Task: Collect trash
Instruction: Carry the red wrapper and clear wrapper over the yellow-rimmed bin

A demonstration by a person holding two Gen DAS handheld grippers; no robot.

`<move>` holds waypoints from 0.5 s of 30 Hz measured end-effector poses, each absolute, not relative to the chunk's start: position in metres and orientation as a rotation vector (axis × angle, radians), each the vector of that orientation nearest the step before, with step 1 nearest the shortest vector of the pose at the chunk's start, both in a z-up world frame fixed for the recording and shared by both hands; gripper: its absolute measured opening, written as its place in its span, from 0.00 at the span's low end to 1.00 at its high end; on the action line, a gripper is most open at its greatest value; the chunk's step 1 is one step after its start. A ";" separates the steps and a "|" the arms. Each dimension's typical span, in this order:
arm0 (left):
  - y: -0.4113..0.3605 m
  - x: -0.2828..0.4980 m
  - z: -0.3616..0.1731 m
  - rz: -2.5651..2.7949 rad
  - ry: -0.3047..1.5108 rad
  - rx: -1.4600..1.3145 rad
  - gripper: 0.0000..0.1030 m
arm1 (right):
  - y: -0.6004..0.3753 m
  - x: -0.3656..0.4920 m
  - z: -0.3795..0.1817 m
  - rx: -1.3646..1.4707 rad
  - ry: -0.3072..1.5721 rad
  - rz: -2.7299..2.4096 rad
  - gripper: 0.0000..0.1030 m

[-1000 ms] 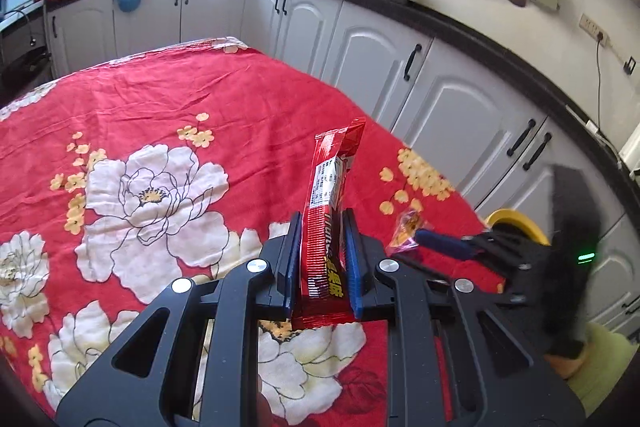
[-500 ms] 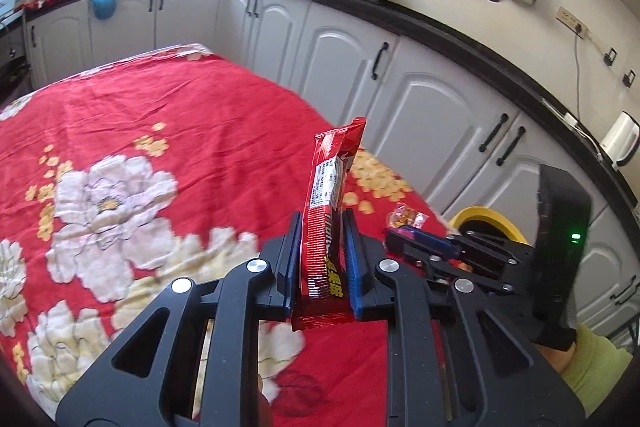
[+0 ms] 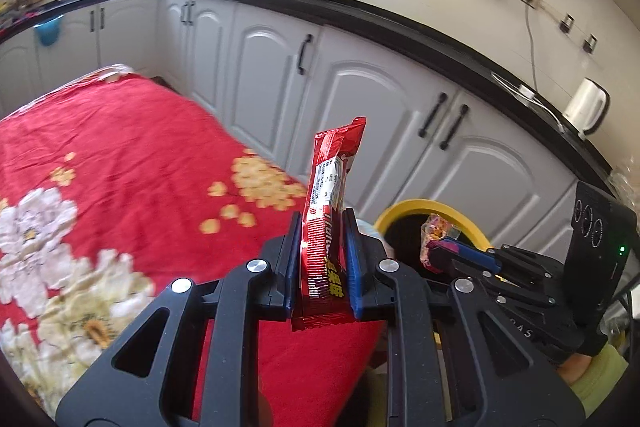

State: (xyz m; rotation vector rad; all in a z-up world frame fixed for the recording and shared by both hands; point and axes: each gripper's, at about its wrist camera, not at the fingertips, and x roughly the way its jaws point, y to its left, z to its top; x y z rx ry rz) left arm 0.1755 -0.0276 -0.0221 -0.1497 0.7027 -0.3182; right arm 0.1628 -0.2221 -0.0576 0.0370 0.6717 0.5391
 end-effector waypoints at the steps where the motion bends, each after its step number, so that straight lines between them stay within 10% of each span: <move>1: -0.033 0.176 -0.022 -0.327 0.704 -0.146 0.13 | -0.231 0.160 -0.057 0.046 0.669 0.525 0.15; 15: -0.122 0.188 -0.038 -0.458 0.752 -0.071 0.13 | -0.317 0.140 -0.074 0.120 0.677 0.382 0.15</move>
